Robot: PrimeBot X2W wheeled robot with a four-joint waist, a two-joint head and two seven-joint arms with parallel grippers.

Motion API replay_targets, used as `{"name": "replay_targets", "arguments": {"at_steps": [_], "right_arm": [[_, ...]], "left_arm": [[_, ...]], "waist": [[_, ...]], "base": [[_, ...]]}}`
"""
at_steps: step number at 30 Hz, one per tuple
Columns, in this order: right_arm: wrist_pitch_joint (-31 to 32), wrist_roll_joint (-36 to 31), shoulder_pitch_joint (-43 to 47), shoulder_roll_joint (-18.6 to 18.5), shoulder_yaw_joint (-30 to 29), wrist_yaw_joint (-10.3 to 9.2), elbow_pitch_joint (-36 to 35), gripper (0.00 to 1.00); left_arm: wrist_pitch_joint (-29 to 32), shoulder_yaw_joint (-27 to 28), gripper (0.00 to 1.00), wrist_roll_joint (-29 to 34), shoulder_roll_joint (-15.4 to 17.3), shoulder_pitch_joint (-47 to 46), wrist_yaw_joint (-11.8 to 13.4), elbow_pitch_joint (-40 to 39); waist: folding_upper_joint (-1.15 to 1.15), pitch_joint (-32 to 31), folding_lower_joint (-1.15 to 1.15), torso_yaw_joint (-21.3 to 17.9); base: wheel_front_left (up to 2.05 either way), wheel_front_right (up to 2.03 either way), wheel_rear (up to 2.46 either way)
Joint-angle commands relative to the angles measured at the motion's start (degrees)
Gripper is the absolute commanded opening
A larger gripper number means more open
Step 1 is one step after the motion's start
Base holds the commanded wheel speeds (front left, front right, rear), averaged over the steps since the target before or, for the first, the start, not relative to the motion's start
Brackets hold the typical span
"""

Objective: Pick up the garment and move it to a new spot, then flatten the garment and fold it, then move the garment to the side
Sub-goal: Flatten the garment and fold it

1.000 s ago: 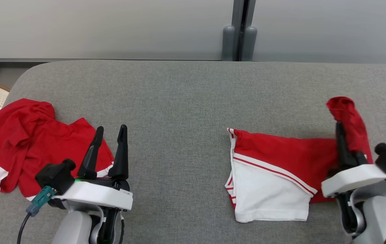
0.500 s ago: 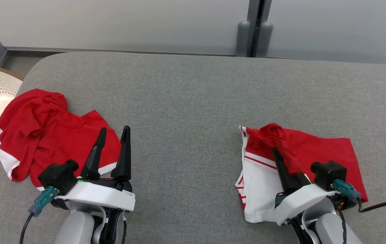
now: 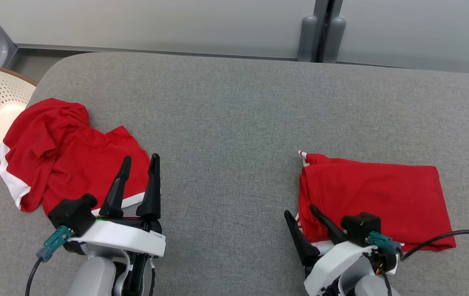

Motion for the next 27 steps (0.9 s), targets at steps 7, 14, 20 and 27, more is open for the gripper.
{"name": "replay_targets", "arguments": {"at_steps": [7,14,20,27], "right_arm": [[-1.39,7.97,-2.97,-0.17,7.90,-0.02,0.25,1.00],[-5.12,8.06,-5.20,-2.09,4.61,-0.02,-2.95,1.00],[-6.31,1.36,-5.14,-6.49,-3.31,-0.01,-5.07,1.00],[-6.70,-10.61,-1.29,-9.58,-16.44,-0.01,-9.01,1.00]], "left_arm": [[-0.01,0.01,1.00,0.14,0.20,-0.58,-0.07,0.33],[-0.01,0.27,1.00,0.86,0.21,0.27,-0.07,0.18],[0.00,0.19,1.00,1.31,0.19,0.89,-0.07,-0.56],[-0.01,0.56,1.00,4.23,0.21,1.49,0.27,-1.39]], "waist": [[0.00,-0.82,0.00,-1.26],[0.00,-1.87,0.00,-3.69],[0.00,-2.86,0.00,-5.55],[0.00,-3.40,0.00,-7.21]], "base": [[0.00,0.00,0.00],[0.00,0.00,0.00],[0.00,0.00,0.00],[0.00,0.00,0.00]]}}
